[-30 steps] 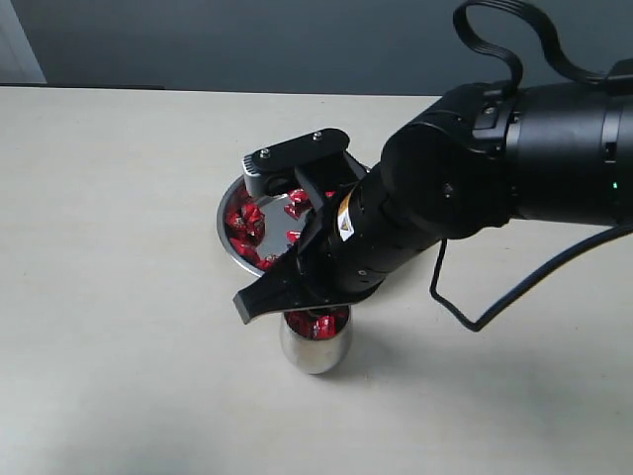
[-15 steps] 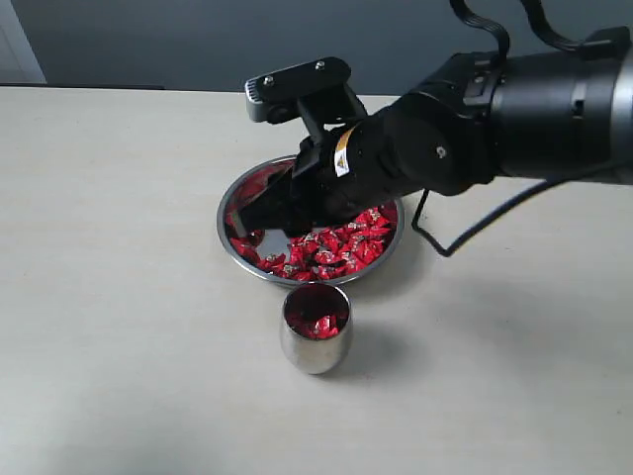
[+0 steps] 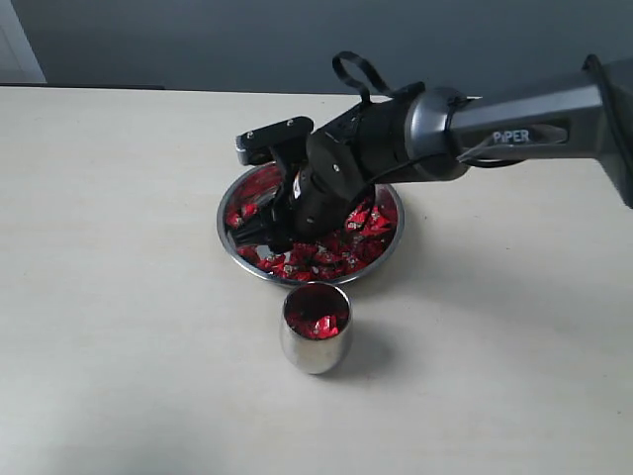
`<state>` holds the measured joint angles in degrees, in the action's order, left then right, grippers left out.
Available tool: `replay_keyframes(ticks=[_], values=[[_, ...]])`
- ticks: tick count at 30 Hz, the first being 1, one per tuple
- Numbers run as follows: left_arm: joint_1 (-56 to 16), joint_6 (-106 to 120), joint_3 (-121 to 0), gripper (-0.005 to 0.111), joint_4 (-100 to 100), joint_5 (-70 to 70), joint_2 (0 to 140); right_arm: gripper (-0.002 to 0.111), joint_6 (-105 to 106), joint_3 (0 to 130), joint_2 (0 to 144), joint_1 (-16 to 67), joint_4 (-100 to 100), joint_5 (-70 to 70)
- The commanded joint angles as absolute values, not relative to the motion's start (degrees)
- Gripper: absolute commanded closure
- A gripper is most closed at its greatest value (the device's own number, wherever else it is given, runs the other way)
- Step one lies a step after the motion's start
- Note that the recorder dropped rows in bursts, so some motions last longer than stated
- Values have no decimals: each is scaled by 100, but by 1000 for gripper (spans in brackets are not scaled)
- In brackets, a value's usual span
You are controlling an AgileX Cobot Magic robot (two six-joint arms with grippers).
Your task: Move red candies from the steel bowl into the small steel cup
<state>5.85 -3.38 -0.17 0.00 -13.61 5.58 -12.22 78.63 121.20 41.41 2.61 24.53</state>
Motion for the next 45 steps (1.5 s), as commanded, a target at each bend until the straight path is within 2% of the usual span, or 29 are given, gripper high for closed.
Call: replay_keyframes(ticks=[1, 7, 9, 11, 16, 17, 45], values=[[556, -350, 0, 106, 0, -1336, 528, 64, -1202, 7915, 12331, 4055, 314, 2445], [556, -350, 0, 106, 0, -1336, 528, 64, -1225, 7915, 12420, 3898, 292, 2445], [556, -350, 0, 106, 0, -1336, 528, 67, -1225, 7915, 12420, 3866, 279, 2435], [556, -350, 0, 106, 0, -1336, 528, 75, -1225, 7915, 12420, 3866, 291, 2402], [556, -350, 0, 106, 0, -1336, 528, 107, -1225, 7915, 12420, 3866, 291, 2252], [556, -350, 0, 106, 0, -1336, 528, 109, -1225, 7915, 12420, 3866, 291, 2228], [556, -350, 0, 106, 0, -1336, 528, 109, -1240, 7915, 11543, 3866, 131, 2358]])
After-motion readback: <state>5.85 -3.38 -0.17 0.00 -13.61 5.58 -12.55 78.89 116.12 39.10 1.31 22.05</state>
